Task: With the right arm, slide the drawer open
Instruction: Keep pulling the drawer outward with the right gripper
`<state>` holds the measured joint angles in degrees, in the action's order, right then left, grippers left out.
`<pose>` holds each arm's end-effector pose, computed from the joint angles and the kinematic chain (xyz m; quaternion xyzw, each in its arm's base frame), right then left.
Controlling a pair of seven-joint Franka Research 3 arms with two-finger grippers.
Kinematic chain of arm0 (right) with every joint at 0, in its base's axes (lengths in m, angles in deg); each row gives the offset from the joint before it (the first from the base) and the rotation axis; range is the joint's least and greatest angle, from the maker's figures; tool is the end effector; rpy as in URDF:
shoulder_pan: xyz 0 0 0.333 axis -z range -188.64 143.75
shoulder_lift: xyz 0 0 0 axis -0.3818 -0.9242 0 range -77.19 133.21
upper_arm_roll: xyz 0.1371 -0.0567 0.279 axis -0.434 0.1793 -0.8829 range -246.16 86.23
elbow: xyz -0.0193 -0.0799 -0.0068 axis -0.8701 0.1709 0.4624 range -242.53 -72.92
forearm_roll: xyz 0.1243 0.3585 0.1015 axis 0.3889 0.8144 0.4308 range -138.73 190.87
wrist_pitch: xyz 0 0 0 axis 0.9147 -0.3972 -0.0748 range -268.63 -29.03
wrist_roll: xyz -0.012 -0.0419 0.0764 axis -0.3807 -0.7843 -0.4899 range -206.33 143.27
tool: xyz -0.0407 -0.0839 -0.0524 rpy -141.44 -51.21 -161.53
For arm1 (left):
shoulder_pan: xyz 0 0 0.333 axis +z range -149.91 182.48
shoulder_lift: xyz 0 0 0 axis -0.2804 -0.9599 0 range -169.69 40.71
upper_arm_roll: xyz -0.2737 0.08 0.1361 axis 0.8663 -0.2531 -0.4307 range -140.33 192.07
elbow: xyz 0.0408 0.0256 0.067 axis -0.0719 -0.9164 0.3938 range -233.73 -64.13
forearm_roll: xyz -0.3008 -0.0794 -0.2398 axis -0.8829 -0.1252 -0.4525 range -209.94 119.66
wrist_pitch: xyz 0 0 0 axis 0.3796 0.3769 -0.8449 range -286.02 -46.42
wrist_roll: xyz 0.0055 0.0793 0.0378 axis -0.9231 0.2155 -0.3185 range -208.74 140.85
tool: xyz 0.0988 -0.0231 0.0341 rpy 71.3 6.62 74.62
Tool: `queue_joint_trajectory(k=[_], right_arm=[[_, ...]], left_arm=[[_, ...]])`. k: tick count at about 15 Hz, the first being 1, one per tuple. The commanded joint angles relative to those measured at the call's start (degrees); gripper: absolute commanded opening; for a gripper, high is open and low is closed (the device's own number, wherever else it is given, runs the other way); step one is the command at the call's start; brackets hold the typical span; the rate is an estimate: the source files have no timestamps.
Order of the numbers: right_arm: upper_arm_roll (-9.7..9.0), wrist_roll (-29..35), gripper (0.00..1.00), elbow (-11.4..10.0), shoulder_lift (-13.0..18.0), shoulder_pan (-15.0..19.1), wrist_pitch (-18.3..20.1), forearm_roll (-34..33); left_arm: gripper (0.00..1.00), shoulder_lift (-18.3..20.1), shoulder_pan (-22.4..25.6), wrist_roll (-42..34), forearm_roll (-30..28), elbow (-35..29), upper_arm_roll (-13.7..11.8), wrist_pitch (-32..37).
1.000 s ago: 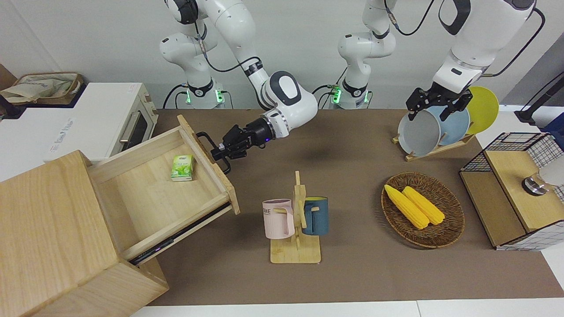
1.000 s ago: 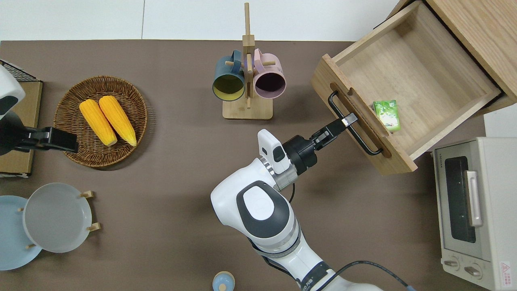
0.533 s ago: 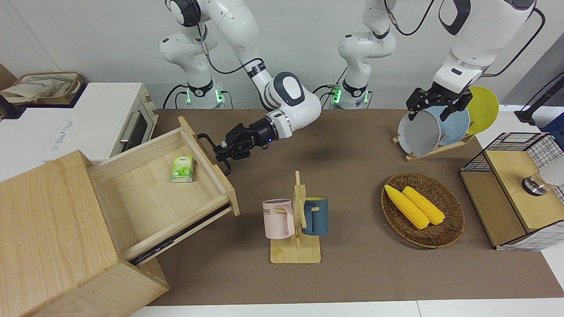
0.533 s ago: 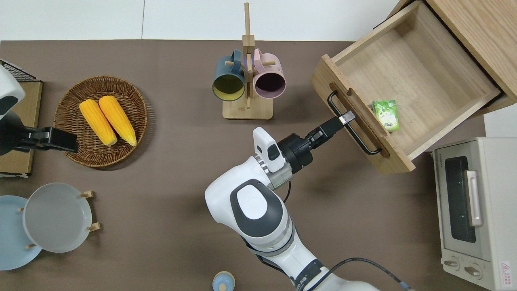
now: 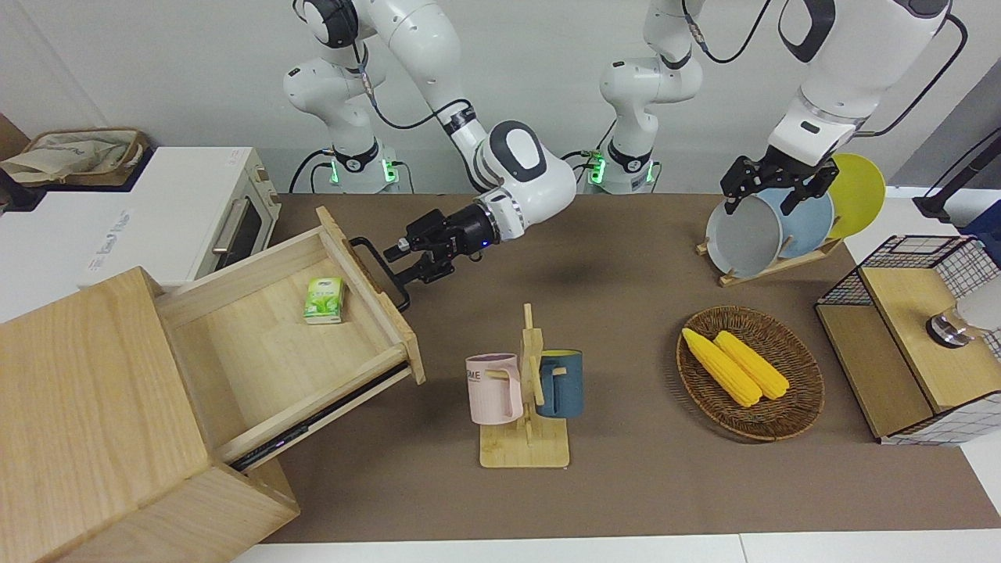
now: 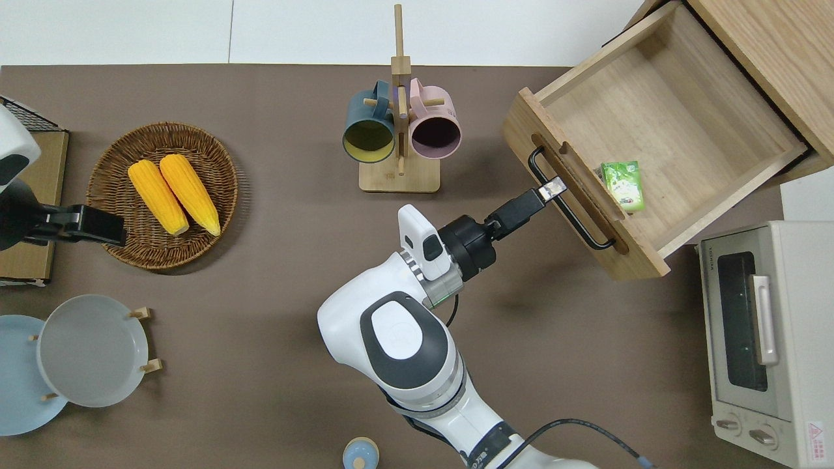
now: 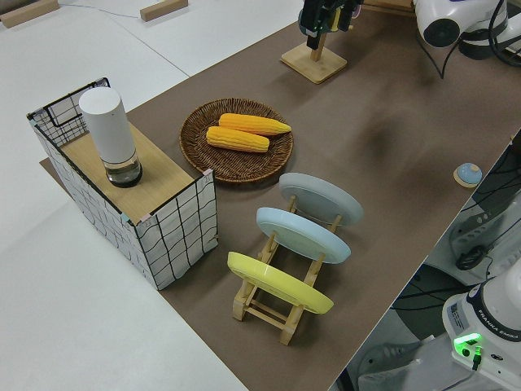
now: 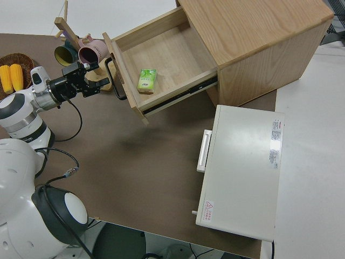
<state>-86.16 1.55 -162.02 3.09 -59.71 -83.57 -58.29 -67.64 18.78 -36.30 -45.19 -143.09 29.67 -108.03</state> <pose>0.5475 0.3392 0.4108 0.6961 0.1845 0.1953 0.6657 0.5661 -0.0117 0.6244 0.9993 -0.0319 -0.0174 0.0024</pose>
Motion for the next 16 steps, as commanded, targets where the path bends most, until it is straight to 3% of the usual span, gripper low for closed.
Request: queue_joint_trajectory(k=[1, 3, 8, 11, 13, 16], right_arm=[[0.04, 1.45, 0.985, 1.66, -1.18, -0.44, 1.25, 2.17], [0.04, 2.16, 0.985, 2.36, -1.1, -0.79, 0.99, 3.93], [-0.05, 1.9, 0.987, 8.5, -0.57, -0.96, 0.46, 11.65], [-1.1, 1.11, 0.987, 12.2, -0.22, -0.88, 0.46, 15.96], [-1.1, 1.02, 0.987, 13.61, 1.01, -0.53, 0.46, 19.3], [-1.11, -0.03, 0.987, 13.88, 4.78, 0.44, -1.29, 25.71]], left_arm=[[0.99, 0.25, -0.39, 0.6, 1.02, 0.58, -0.02, 1.03], [0.99, 0.25, -0.39, 0.6, 1.02, 0.58, -0.02, 1.03], [0.99, 0.25, -0.39, 0.6, 1.02, 0.58, -0.02, 1.03], [0.99, 0.25, -0.39, 0.6, 1.02, 0.49, -0.02, 1.03], [0.99, 0.16, -0.39, 0.6, 1.02, 0.49, -0.02, 1.03], [0.99, 0.25, -0.39, 0.6, 1.02, 0.58, -0.02, 1.03]])
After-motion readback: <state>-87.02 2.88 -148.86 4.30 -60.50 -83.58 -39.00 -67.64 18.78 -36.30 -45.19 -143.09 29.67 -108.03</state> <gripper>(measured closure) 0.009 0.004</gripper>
